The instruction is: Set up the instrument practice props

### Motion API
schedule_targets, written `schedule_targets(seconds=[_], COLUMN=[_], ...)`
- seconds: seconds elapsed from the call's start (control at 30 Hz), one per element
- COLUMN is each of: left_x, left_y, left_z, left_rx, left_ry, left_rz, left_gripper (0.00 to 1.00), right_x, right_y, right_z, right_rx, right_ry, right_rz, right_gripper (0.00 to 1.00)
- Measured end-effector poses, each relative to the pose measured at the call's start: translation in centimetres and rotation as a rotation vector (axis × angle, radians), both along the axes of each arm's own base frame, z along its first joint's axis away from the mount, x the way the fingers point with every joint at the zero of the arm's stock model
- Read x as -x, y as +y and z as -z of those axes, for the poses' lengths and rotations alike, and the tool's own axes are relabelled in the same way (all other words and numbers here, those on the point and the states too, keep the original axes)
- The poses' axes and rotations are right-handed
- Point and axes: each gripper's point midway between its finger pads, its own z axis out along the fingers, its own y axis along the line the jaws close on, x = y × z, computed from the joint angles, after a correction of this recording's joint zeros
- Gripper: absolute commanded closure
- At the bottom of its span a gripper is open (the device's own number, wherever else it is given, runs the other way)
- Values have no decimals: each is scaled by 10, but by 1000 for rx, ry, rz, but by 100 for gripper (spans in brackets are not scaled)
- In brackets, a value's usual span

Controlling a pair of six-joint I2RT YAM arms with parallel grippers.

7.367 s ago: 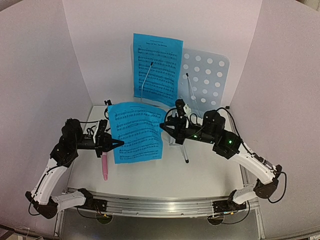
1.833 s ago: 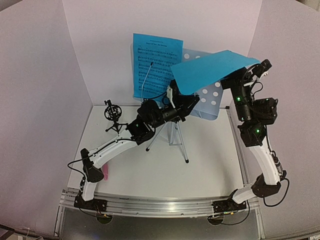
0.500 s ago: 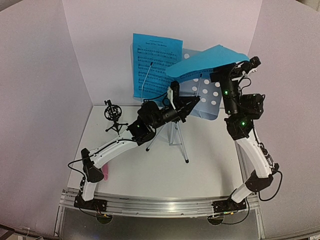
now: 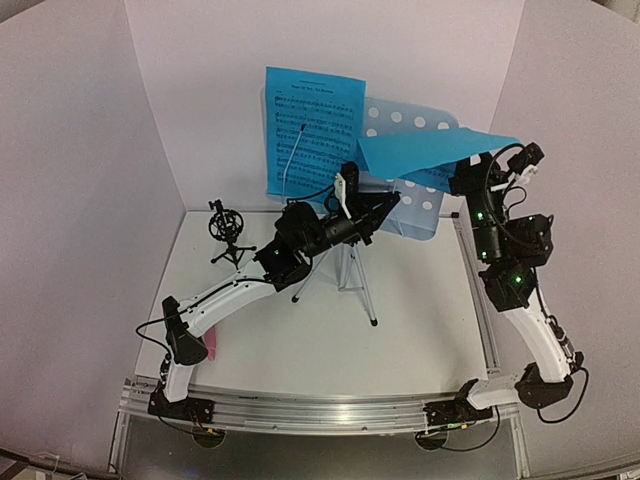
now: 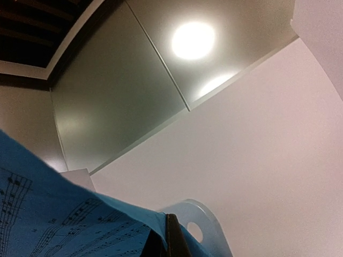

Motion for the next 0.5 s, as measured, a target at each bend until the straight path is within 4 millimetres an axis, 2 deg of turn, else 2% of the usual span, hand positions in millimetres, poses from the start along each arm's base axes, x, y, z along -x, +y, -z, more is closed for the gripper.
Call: schedule_targets(seconds=[0.17,0.5], left_x=[0,0], left_y=[0,0], left_z=[0,0], left_rx=[0,0], left_ry=[0,-1], left_rz=[0,0], left_gripper=[100,100], right_x=[-6,-29], right_y=[-8,6], right_z=[22,71], right_rx=[-8,69], right_ry=[117,308], right_rz=[8,15], right_gripper=[100,100])
